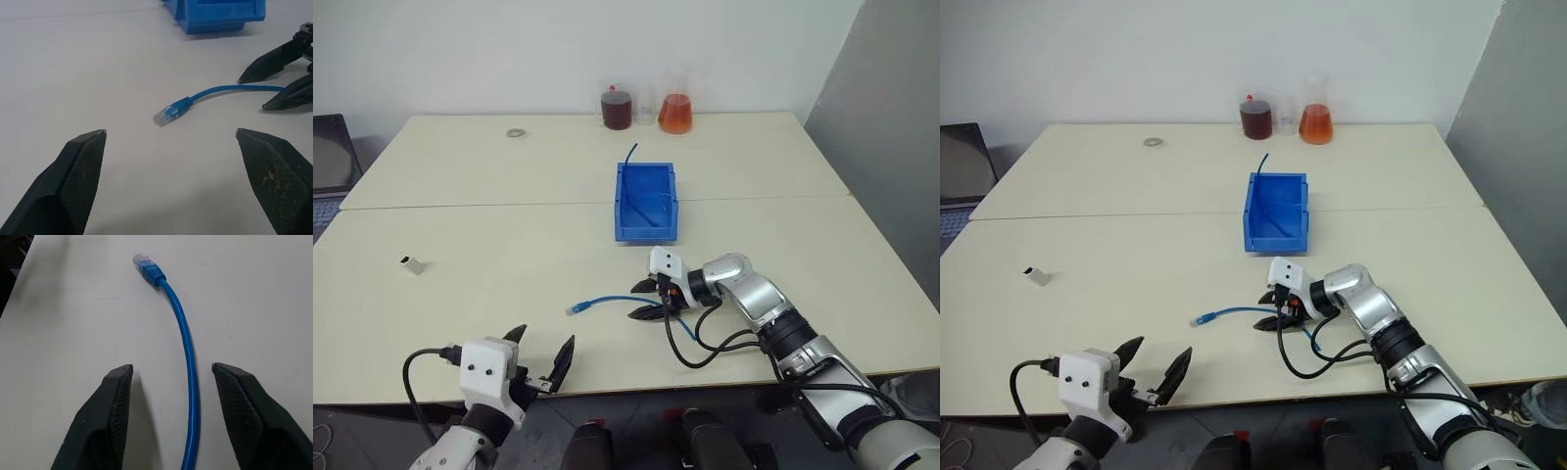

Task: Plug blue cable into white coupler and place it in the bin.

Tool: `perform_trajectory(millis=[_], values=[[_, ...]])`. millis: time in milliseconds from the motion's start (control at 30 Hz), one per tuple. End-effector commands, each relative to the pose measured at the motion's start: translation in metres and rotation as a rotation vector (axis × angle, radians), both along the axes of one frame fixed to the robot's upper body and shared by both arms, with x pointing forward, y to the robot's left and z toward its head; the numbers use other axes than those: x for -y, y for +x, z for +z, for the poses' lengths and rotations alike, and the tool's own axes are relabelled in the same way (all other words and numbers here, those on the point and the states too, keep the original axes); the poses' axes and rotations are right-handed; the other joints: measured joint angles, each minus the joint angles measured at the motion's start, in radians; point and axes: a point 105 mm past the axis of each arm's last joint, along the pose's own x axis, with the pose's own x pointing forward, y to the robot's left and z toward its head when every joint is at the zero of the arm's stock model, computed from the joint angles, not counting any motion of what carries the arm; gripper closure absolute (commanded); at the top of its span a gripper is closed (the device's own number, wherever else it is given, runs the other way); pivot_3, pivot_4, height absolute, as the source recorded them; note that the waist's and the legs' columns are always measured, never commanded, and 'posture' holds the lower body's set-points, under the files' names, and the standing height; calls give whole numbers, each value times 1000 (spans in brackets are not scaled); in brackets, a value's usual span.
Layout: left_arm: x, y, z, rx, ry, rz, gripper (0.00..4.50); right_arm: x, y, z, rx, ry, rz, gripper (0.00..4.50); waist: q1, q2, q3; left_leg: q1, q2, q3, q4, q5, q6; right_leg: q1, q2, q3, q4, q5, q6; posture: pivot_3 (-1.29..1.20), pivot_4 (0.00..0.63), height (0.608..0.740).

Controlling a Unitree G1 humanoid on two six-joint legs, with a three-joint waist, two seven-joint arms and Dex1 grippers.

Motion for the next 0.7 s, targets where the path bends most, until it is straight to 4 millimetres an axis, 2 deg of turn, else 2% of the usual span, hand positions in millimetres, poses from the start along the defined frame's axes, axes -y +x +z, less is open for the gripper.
perform_trajectory(millis=[33, 100, 133, 167, 267, 433, 567, 700], values=[[-16, 19, 2, -8, 118, -131, 0, 16, 4, 29, 1, 90, -110, 529, 1, 0, 0, 0, 0, -1, 0, 0, 0, 0, 1, 0, 0, 0, 0, 0, 150, 740], [-22, 37, 5, -14, 161, -227, 0, 25, 4, 49, 8, 160, -186, 48, 6, 1, 0, -1, 0, 0, 0, 0, 0, -1, 1, 0, 1, 0, 0, 0, 150, 740], [-24, 41, 7, -14, 171, -249, 0, 28, 3, 54, 8, 175, -206, 48, 6, 1, 0, -3, 1, -1, 0, 0, 0, -3, 1, -1, 1, 0, -1, 0, 150, 740], [-24, 50, 8, -16, 183, -297, 0, 31, 0, 67, -28, 244, -221, 48, 4, 1, 0, -5, 1, -1, 0, 0, 0, -4, 1, -1, 1, 0, -1, 0, 150, 740], [-14, 67, 10, -49, 168, -490, 0, 48, -18, 94, -112, 356, -223, 48, 6, 1, 0, -7, 1, -1, 0, 0, 0, -5, 1, -1, 0, 2, 2, 0, 150, 740], [-6, 75, -1, -150, 162, -711, 0, 69, -41, 91, -149, 301, -233, 48, 9, 0, 0, -13, 0, -2, 0, 0, 0, -9, 1, -2, -1, 1, 2, 0, 150, 740], [-8, 74, -10, -207, 176, -808, 0, 76, -45, 88, -151, 284, -276, 48, -1, 0, 0, -18, 1, -1, -1, -1, 2, -16, 2, 0, 0, 1, 2, 0, 150, 740], [-15, 81, -16, -217, 224, -817, 0, 78, -47, 89, -153, 294, -305, 48, 0, 0, 0, -18, 1, -3, 0, -1, 2, -17, 3, -1, 2, 1, 2, 0, 150, 740]])
